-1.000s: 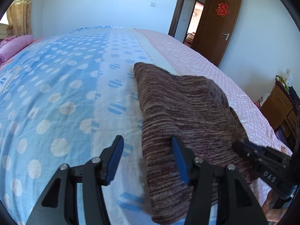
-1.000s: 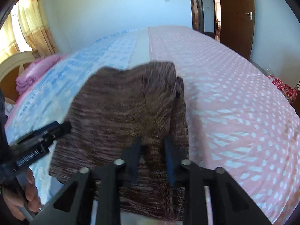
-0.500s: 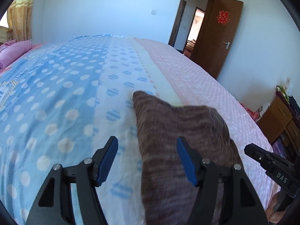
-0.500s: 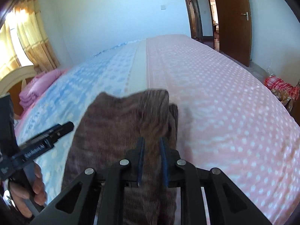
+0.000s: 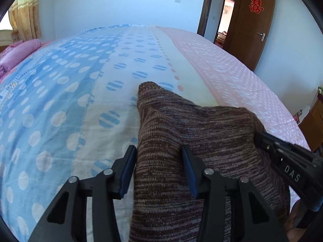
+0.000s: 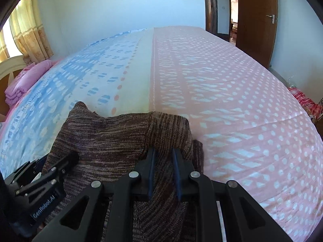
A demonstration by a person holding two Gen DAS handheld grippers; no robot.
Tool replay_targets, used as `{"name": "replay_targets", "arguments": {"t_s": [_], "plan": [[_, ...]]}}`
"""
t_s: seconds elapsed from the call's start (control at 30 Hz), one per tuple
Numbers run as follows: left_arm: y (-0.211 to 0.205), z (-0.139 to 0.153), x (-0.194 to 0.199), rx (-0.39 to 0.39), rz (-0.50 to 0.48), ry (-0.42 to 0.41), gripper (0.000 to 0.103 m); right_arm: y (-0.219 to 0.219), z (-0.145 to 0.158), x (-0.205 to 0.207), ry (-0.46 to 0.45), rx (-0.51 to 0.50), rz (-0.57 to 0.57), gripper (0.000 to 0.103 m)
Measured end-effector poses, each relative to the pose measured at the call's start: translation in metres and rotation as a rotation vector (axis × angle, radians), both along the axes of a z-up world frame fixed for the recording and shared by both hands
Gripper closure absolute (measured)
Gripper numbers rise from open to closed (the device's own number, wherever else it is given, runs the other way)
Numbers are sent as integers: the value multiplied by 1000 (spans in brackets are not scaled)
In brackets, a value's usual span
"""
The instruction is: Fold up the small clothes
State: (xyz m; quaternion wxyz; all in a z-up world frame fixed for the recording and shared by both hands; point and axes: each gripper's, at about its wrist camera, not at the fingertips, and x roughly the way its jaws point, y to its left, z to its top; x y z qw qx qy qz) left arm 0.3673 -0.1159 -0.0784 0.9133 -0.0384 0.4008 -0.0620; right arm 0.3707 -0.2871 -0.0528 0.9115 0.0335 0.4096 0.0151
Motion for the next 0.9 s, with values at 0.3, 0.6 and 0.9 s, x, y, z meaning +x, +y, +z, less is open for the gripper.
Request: {"name": "replay_targets", "arguments": {"t_s": [0.3,0.6,0.9], "plan": [[-4,-3,6,23,-3,19,52,-25,-12,37,67,89,-104,86],[0,-8,10,-4,5,28,42,-42,-3,11,35,228,-87,82],[26,-14,7,-214,-7,44,37,-90,-14,-78,-99,485,-130,35]]}}
